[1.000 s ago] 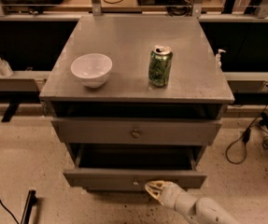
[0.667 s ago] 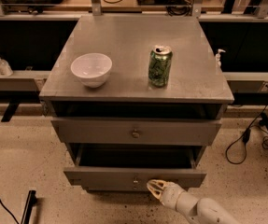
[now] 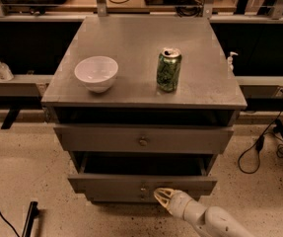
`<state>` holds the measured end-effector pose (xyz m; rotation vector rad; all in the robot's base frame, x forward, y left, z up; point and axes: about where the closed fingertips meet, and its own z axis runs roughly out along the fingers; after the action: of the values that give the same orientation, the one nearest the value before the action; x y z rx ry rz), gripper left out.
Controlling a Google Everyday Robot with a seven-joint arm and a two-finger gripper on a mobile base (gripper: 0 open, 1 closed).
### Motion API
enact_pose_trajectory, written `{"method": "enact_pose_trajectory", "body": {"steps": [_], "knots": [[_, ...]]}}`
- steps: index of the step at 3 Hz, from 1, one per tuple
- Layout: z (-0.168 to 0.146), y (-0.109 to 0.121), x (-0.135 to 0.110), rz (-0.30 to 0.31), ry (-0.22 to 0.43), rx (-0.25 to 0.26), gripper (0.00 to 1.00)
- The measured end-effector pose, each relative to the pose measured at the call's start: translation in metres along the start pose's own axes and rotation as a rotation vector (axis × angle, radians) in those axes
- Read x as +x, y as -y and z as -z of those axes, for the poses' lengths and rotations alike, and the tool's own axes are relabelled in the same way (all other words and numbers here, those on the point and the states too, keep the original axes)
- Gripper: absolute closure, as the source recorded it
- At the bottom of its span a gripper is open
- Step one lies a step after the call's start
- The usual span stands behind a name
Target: Close middle drawer
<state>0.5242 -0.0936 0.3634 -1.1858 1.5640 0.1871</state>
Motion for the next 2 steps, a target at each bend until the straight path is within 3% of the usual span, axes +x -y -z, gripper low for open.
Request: {"method": "enact_pose_trajectory", "body": {"steps": [2], "knots": [[-0.0141, 0.0077, 0.0133, -0.013, -0.024, 0.011, 1.0]]}}
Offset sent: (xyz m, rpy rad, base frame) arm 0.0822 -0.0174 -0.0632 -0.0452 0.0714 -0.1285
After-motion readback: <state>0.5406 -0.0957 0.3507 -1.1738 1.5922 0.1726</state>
